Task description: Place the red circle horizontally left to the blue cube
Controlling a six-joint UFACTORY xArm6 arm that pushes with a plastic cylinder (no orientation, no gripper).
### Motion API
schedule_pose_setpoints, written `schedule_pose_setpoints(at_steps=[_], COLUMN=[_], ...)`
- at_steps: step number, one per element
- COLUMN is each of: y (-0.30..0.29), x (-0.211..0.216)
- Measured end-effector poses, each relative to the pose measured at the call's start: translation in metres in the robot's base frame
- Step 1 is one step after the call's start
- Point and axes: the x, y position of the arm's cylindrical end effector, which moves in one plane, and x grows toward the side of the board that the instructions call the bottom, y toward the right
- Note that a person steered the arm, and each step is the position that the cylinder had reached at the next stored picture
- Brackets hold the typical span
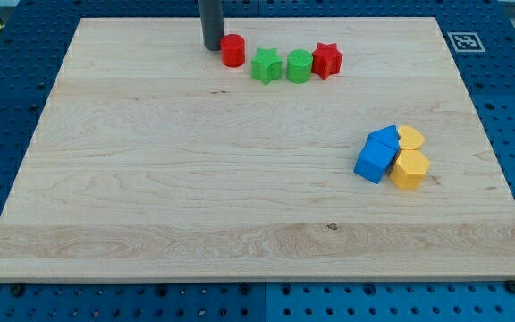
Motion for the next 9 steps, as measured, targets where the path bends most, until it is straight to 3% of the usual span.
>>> schedule_pose_setpoints(at_steps=[1, 2, 4, 6, 9], y=[0.0, 0.002, 0.025, 0.047, 0.045], x=[-0.036, -0.041, 0.0, 0.007, 0.146])
